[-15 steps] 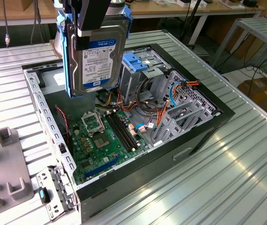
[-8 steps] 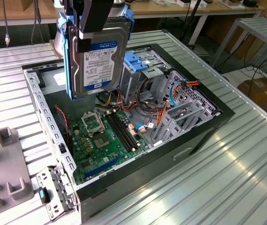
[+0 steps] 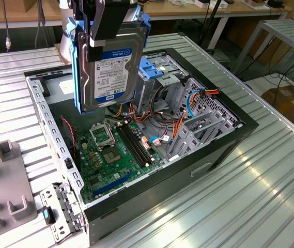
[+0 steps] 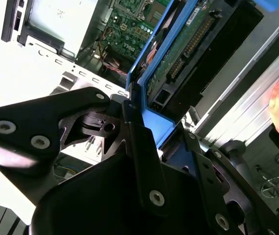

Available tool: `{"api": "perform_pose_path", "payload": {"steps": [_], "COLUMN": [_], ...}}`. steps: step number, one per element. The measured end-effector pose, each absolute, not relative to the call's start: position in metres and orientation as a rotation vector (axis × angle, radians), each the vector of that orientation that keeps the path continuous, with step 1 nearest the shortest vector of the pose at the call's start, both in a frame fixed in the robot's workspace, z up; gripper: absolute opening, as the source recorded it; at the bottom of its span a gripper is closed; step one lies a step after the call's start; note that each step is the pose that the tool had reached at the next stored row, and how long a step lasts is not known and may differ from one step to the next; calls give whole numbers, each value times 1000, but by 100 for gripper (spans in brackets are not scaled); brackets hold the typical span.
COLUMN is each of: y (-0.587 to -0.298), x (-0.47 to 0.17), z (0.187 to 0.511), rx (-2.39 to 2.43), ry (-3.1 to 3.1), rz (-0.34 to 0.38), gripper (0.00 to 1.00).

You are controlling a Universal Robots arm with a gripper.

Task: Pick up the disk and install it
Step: 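Insert the disk into the insertion slot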

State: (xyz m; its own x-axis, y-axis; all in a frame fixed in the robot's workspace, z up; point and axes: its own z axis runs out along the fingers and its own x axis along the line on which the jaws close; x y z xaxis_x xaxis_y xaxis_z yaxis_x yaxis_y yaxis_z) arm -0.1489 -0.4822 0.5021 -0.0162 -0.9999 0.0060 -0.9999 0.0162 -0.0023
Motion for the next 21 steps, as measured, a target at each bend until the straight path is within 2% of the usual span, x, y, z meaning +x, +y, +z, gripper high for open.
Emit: {"api": "perform_pose_path", "payload": {"steps": [21], "y": [-498], "x": [-141], "z": [502], "rx": [2202], "ry": [-2237], "rz": [9], "gripper": [37]}}
